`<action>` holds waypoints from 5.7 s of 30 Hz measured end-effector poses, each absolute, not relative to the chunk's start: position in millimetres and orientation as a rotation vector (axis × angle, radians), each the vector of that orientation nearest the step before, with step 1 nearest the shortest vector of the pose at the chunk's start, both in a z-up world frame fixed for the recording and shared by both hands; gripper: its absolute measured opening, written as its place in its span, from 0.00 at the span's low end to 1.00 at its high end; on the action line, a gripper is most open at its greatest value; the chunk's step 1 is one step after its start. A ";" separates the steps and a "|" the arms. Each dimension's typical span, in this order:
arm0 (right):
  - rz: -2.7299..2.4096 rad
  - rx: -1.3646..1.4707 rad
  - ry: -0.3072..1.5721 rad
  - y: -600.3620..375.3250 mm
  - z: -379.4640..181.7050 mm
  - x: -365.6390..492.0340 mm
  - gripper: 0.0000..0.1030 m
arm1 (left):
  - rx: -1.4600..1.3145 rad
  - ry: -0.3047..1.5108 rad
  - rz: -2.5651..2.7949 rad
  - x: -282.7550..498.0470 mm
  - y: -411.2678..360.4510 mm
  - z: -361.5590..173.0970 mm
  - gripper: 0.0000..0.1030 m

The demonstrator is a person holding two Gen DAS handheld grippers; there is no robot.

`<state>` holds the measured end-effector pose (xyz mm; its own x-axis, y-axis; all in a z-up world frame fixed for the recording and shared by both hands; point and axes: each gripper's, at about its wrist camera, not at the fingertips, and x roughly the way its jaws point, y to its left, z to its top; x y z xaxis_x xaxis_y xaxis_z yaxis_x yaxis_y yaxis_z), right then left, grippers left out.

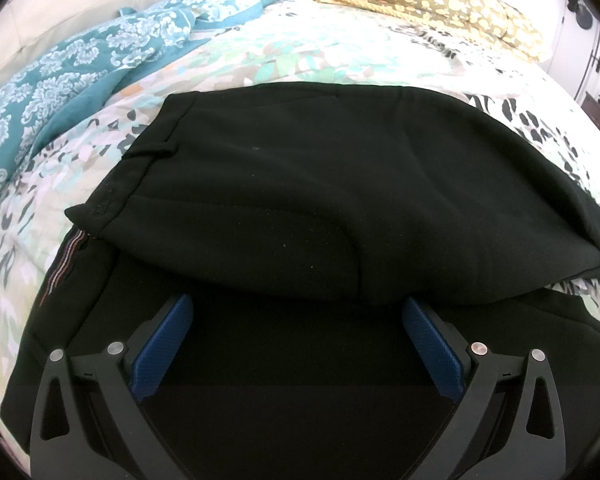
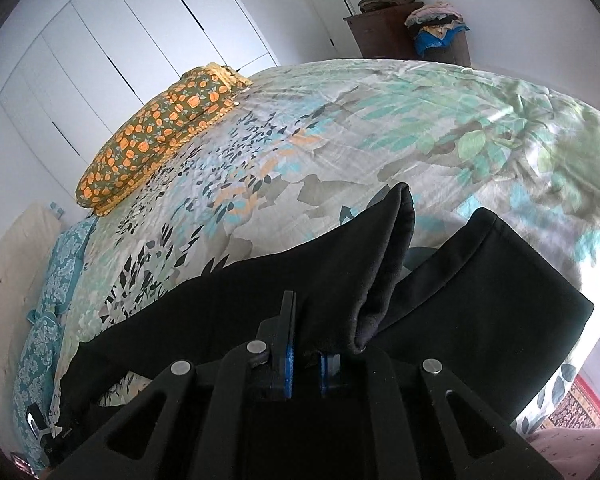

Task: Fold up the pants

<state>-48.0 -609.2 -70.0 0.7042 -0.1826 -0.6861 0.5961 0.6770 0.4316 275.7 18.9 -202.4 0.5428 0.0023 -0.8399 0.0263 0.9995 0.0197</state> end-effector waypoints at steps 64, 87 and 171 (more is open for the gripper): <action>-0.223 0.796 1.180 -726.7 -93.4 -88.4 0.20 | -0.569 1.261 -0.430 145.9 -6.8 -149.4 0.05; -0.349 0.673 1.266 -736.2 -86.7 -110.4 0.12 | -0.523 1.308 -0.466 113.2 9.8 -143.5 0.04; -0.274 0.427 1.014 -518.6 -105.4 -17.4 0.86 | -0.146 1.120 -0.178 198.4 30.3 -175.3 0.91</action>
<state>-17.4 -518.6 -105.4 0.5046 -0.0248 -0.8630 0.4132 0.8846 0.2162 198.4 30.3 -175.3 0.4241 -0.2154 -0.8796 0.0685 0.9761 -0.2060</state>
